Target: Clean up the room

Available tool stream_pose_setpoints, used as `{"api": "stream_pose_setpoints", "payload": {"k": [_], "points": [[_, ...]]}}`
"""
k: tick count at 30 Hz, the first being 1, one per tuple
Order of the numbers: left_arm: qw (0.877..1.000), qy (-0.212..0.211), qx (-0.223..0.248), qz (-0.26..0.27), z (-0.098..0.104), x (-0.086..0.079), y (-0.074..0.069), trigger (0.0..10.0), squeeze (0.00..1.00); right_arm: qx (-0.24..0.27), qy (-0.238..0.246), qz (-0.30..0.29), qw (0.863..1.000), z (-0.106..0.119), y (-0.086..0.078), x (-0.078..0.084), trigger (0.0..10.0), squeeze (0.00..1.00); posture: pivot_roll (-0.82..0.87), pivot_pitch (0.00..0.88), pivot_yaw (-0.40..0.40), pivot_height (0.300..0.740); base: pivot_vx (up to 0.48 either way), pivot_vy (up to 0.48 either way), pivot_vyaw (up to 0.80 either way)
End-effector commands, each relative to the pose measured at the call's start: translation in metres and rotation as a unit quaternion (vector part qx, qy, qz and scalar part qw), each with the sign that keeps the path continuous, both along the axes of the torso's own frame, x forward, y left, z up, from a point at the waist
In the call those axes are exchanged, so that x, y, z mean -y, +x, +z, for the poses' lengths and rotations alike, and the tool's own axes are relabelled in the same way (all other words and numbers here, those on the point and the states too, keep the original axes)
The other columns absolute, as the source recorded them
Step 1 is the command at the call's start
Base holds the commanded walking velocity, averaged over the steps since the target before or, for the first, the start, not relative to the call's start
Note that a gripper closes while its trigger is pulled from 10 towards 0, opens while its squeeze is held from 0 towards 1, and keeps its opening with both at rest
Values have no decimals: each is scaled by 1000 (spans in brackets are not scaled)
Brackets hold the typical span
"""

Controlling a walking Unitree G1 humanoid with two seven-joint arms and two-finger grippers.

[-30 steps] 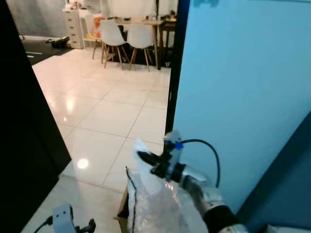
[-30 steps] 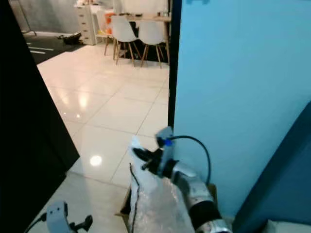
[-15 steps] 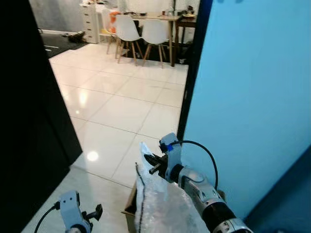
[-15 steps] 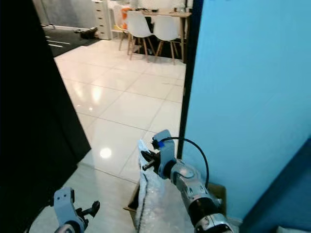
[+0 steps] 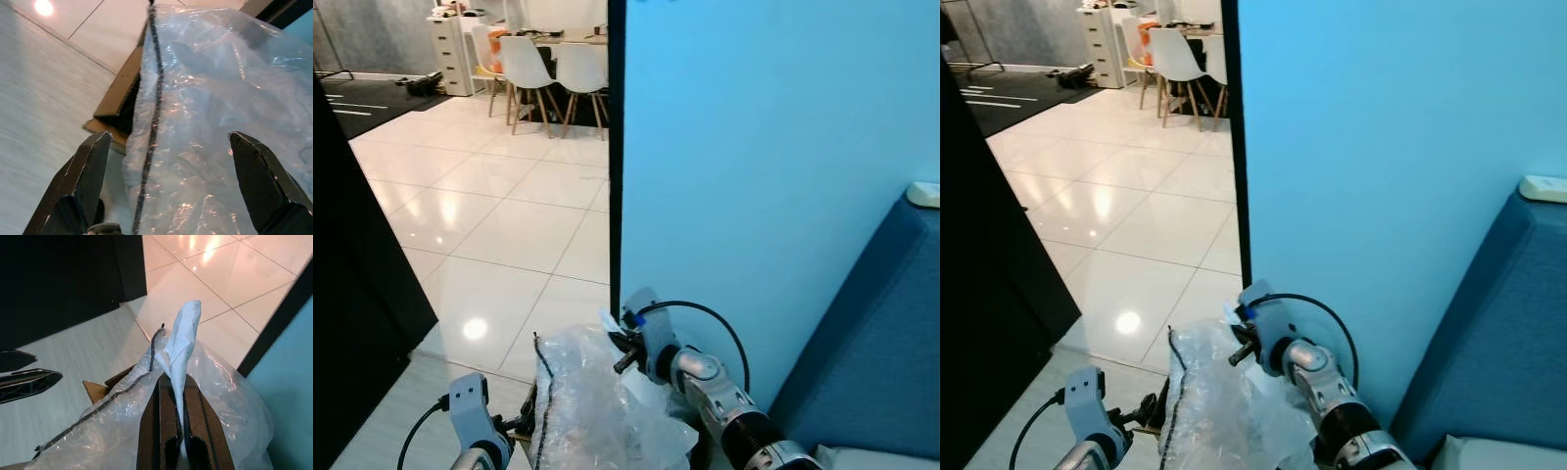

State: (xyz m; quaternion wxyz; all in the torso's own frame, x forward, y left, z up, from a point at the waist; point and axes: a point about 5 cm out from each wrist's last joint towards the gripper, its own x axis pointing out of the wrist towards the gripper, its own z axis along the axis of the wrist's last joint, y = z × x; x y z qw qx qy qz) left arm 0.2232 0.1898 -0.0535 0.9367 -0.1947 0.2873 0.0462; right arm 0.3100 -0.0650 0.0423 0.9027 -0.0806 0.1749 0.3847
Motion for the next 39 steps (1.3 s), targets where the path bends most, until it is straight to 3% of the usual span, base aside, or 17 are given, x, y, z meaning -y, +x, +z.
{"api": "stream_pose_setpoints", "payload": {"k": [1,9,12,17,27,39], "points": [[1000,2,9,-7,2,2,2,10000,0,4,-11,20,1000,-1,-1,-11,10000,0,-9,0,-22,692,0,0,0],[999,4,25,-27,5,8,6,10000,0,-3,-14,35,999,0,-1,-27,10000,0,8,0,-31,692,0,0,0],[997,6,65,-37,16,12,19,10000,0,11,12,24,1000,19,14,-34,10000,0,27,2,-45,687,0,0,0],[993,7,111,-42,31,12,34,10000,0,26,3,8,1000,27,22,-34,10000,0,43,14,-57,652,0,0,0],[988,12,140,-58,39,16,40,10000,0,28,24,7,999,29,21,-40,10000,0,48,26,-58,612,0,0,0],[975,0,210,-74,64,25,58,10000,0,37,17,-25,999,29,25,-32,10000,0,62,64,-56,562,0,0,0]]}}
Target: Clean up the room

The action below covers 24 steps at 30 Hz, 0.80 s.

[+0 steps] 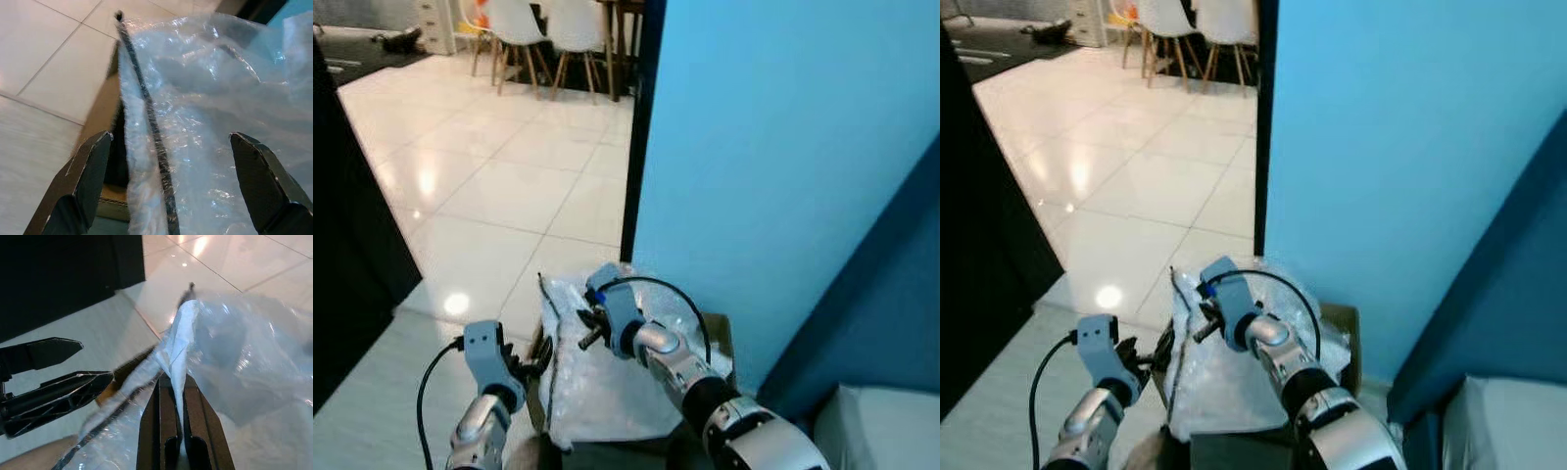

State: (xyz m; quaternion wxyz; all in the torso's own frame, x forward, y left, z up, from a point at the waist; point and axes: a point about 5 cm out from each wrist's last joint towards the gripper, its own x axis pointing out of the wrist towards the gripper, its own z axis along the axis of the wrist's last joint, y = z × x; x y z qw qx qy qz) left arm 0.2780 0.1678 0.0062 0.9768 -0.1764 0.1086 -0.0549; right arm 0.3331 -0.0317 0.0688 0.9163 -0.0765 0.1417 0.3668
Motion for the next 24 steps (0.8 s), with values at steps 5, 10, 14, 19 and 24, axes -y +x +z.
{"api": "stream_pose_setpoints", "payload": {"k": [5,10,14,19,24], "points": [[999,2,49,-21,19,4,7,10000,0,10,-15,-6,1000,-1,1,2,10000,0,75,94,-55,537,0,0,0],[997,5,68,-26,26,3,2,10000,0,11,-91,22,996,-17,-8,3,10000,0,97,134,-54,527,0,0,0],[997,7,78,-27,33,1,-6,10000,0,-3,-160,44,986,-34,-18,7,10000,0,123,167,-56,527,0,0,0],[995,12,93,-26,46,-3,-16,10000,0,-22,-175,50,983,-42,-23,10,10000,0,173,219,-62,527,0,0,0],[994,16,110,-20,64,-8,-23,10000,0,-38,-169,55,983,-42,-24,8,10000,0,201,265,-68,527,0,0,0]]}}
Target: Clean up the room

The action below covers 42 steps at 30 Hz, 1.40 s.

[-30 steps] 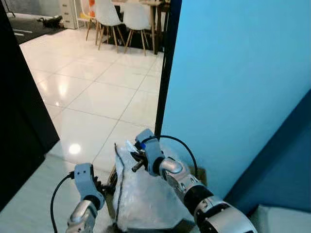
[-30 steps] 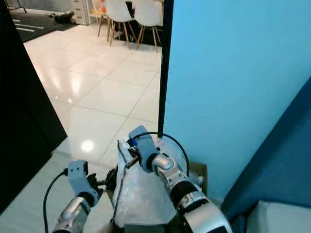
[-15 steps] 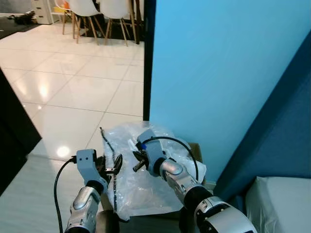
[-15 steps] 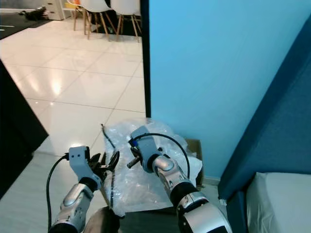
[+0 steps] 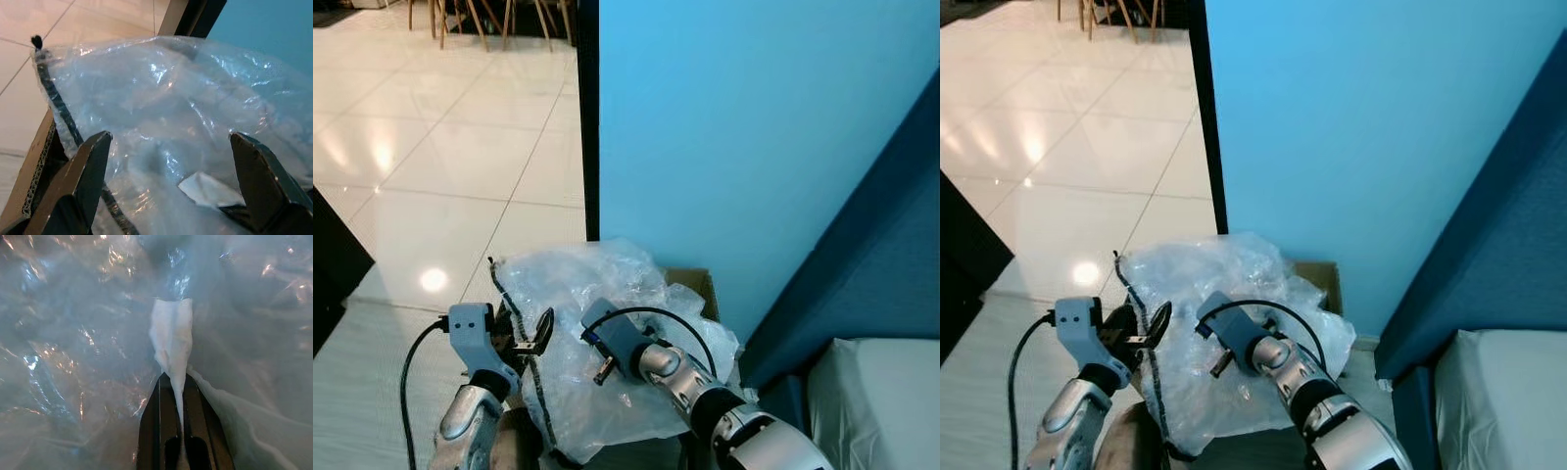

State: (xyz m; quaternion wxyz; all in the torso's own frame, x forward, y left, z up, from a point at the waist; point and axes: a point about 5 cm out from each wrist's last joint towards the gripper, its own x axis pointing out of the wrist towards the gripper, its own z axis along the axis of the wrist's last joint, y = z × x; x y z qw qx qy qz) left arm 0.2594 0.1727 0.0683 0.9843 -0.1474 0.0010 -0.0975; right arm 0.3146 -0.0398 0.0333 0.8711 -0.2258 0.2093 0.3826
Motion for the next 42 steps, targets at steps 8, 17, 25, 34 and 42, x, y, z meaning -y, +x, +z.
{"api": "stream_pose_setpoints", "payload": {"k": [8,17,25,34,42], "points": [[1000,-6,17,8,32,-6,-17,10000,0,-47,-27,50,997,-10,-14,-16,10000,0,238,333,-71,527,0,0,0],[999,-9,44,2,70,-2,-29,10000,0,-15,-147,73,986,-9,-10,-18,10000,0,276,399,-68,527,0,0,0],[999,-10,39,-10,82,2,-35,10000,0,39,-205,11,978,15,20,1,10000,0,287,424,-65,527,0,0,0],[999,-15,32,-17,89,9,-33,10000,0,27,-144,-32,989,25,27,5,10000,1000,286,396,-88,527,0,0,0],[998,-31,47,-19,91,15,-17,10000,0,-63,24,-15,998,41,32,0,10000,1000,214,337,-109,527,0,0,0]]}}
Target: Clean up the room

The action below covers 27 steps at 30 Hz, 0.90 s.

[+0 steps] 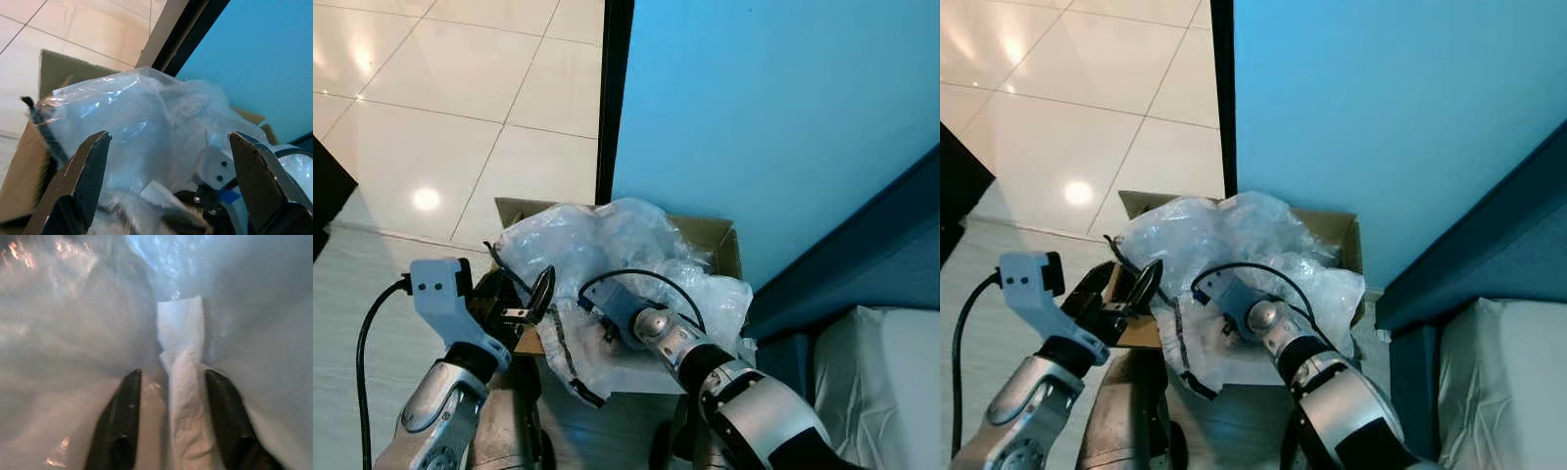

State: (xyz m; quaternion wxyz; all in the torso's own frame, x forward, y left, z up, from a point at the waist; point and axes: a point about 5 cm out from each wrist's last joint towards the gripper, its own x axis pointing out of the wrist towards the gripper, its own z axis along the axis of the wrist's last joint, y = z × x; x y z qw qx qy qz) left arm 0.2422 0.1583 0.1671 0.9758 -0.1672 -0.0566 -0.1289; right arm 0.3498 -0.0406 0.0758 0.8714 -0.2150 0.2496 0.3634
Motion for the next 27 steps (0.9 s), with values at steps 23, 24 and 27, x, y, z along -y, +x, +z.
{"api": "stream_pose_setpoints", "payload": {"k": [23,24,27], "points": [[996,-28,51,-69,4,34,54,10000,0,-159,208,211,942,47,1,79,10000,31,72,83,-132,527,0,0,0],[996,-28,51,-69,4,34,54,10000,0,-159,208,211,942,47,1,79,10000,31,72,83,-132,527,0,0,0],[995,-23,56,-77,4,36,58,10000,0,-171,249,218,928,46,-3,79,10000,0,66,69,-124,527,0,0,0]]}}
